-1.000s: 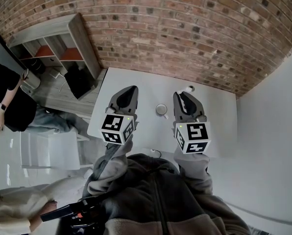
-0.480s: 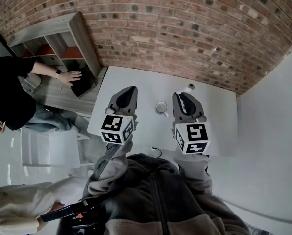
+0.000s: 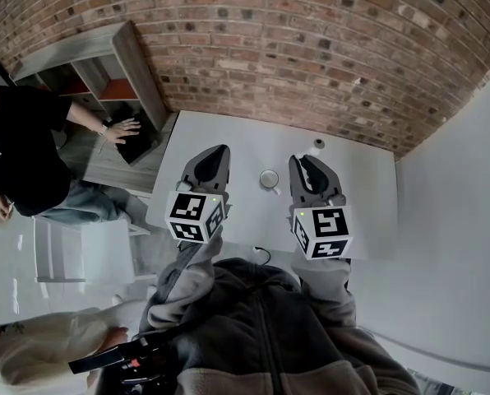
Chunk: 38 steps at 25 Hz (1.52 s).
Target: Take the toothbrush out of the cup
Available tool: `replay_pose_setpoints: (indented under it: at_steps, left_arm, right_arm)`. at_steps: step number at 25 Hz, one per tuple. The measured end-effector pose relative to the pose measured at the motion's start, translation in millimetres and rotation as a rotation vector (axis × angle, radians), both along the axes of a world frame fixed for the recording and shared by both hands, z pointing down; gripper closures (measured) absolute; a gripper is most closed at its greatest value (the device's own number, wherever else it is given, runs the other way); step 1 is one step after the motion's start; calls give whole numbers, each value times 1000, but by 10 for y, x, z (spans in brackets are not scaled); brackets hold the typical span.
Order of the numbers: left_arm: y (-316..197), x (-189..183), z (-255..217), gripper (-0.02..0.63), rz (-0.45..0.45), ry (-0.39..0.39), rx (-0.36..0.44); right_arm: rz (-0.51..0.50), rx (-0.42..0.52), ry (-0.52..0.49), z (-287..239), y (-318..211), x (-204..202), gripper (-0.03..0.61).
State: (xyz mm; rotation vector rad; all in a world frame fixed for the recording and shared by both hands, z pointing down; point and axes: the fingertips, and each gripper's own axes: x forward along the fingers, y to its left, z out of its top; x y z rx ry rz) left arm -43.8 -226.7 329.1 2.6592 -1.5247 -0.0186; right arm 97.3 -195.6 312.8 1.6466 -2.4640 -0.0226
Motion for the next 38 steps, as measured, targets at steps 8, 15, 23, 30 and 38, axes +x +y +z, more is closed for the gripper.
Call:
replay_pose_setpoints:
  at_steps: [8,15,23,30,38]
  left_arm:
    - [-34,30,9,611,4,1,-5]
    - [-63,61,11,611,8,-1,-7]
    - [-114,78,27,611,13,-3,-10]
    - [-140,78,47,611,21,-1,-17]
    - [-169,61,81,611,29,1,-25]
  right_arm:
    - [2,-3,2,1,-20,16,532]
    - [1,2,6,-16,-48,32,532]
    - [0,5,18,-16,-91,29,532]
    - [4,4,17,-14,-110,14,532]
    - [12,1,18,0,-127,1,532]
